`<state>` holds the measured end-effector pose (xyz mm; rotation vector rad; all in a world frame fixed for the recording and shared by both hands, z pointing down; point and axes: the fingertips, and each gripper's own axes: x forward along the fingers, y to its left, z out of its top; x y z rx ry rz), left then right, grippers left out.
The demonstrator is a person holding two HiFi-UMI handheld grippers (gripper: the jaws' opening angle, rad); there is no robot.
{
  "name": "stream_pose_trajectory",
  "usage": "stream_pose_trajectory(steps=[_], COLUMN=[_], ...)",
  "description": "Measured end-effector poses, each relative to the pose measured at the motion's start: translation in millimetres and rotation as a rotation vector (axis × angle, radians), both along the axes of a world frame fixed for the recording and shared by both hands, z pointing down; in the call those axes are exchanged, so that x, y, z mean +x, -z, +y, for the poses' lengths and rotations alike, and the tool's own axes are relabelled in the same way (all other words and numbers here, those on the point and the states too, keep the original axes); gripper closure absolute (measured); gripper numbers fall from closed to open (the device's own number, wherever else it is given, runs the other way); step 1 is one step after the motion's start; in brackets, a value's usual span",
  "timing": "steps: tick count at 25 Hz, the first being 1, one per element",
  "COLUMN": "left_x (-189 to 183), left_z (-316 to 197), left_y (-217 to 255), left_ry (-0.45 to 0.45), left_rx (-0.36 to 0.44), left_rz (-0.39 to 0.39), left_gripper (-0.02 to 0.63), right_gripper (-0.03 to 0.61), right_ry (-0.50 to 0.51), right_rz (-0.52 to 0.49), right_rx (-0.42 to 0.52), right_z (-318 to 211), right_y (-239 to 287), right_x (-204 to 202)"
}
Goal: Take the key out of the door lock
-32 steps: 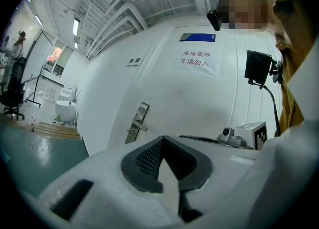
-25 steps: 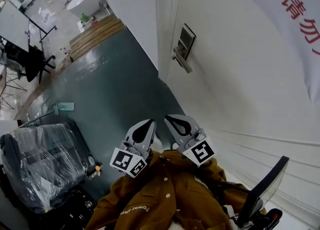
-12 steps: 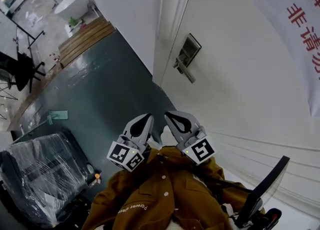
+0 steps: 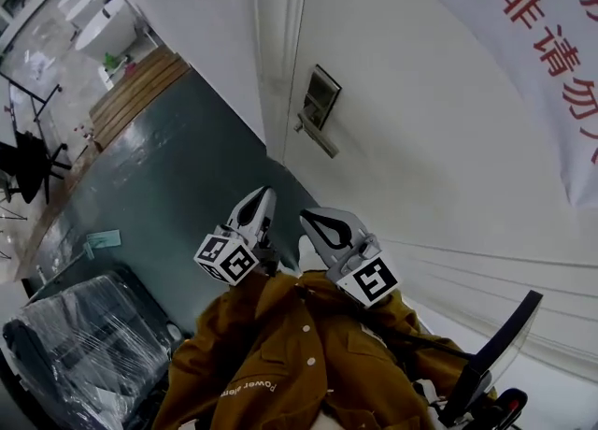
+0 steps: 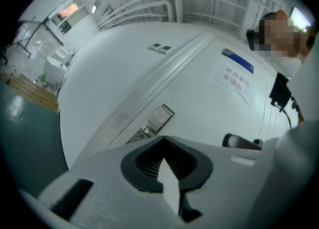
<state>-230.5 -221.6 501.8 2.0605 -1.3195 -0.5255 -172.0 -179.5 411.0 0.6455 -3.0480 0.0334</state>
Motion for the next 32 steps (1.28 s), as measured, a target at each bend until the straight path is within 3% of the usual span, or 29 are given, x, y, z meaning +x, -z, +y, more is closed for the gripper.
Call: stream_pose_trajectory(steps=[4, 6, 8, 9, 12, 17, 32], left_x=[13, 17, 20, 21, 22, 33, 40], left_z=[-46, -68, -86, -95, -118, -149, -193], left_y=[-34, -50, -58, -62, -72, -83, -104], left_ry=[-0.106, -0.133, -0.143, -0.151, -0.199, -0.264, -0.265], left_rx=[-0.080, -0.133, -0.178, -0.186, -0.179, -0.195, -0.220], left_rz=[0.206, 0.349, 0.533, 0.584, 0.600, 0.724, 0.738], left_gripper=[0.615, 0.519, 0.515, 0.506, 0.485, 0.446, 0.469], right_gripper=[0.572, 0.572, 0.572, 0.572, 0.572, 0.572, 0.572], right_ry=[-0.047, -0.065, -0.081, -0.088, -0.107, -0.130, -0.180], right_rz=[-0.004, -0.002, -0.005, -0.005, -0.003, -0.005, 0.024], right_rx=[0.002, 0.001, 0.002, 0.000, -0.010, -0.019, -0.039], right_z=[-6, -8, -10, -11, -12, -12, -17], right_y=[2, 1, 1, 1, -2, -4, -9], right_x=[17, 26, 34, 37, 44, 52, 75])
